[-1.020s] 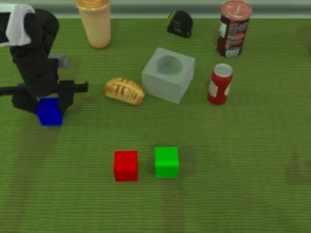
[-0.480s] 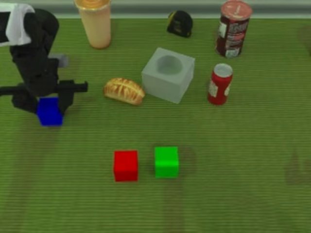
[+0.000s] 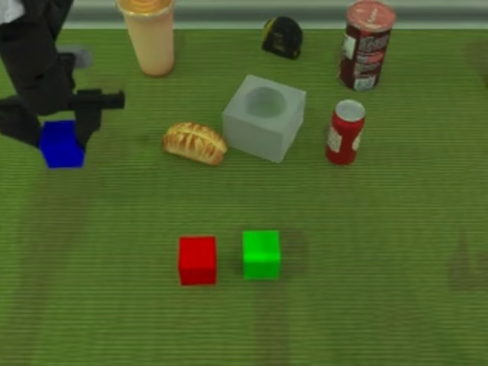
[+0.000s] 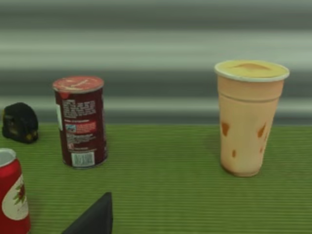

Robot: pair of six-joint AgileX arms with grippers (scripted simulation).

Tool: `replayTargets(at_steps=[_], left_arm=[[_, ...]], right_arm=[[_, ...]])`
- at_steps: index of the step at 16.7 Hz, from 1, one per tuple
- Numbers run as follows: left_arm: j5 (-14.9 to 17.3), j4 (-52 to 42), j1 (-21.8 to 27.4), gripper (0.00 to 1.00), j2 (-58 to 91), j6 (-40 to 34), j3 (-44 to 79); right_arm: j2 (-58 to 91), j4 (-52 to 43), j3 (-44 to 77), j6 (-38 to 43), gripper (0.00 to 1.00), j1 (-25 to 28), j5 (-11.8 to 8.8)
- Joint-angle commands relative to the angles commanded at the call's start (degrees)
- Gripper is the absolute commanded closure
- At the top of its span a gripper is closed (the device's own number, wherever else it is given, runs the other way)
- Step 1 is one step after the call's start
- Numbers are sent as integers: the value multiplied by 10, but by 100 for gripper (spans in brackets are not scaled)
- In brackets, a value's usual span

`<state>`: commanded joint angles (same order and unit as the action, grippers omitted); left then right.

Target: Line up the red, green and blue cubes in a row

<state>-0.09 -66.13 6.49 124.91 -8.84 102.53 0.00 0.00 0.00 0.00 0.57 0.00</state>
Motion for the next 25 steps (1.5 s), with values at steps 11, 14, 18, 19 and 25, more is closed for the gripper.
replayTargets(at_steps=[11, 14, 18, 19, 25], left_arm=[[-2, -59, 133, 100, 61, -124, 111], [-3, -103, 259, 100, 104, -237, 192], [-6, -152, 406, 100, 149, -376, 287], [-6, -160, 429, 100, 156, -399, 305], [-9, -172, 463, 100, 163, -434, 332]], right_arm=[[0, 0, 0, 0, 0, 0, 0], [0, 0, 0, 0, 0, 0, 0], [0, 0, 0, 0, 0, 0, 0], [0, 0, 0, 0, 0, 0, 0], [0, 0, 0, 0, 0, 0, 0]])
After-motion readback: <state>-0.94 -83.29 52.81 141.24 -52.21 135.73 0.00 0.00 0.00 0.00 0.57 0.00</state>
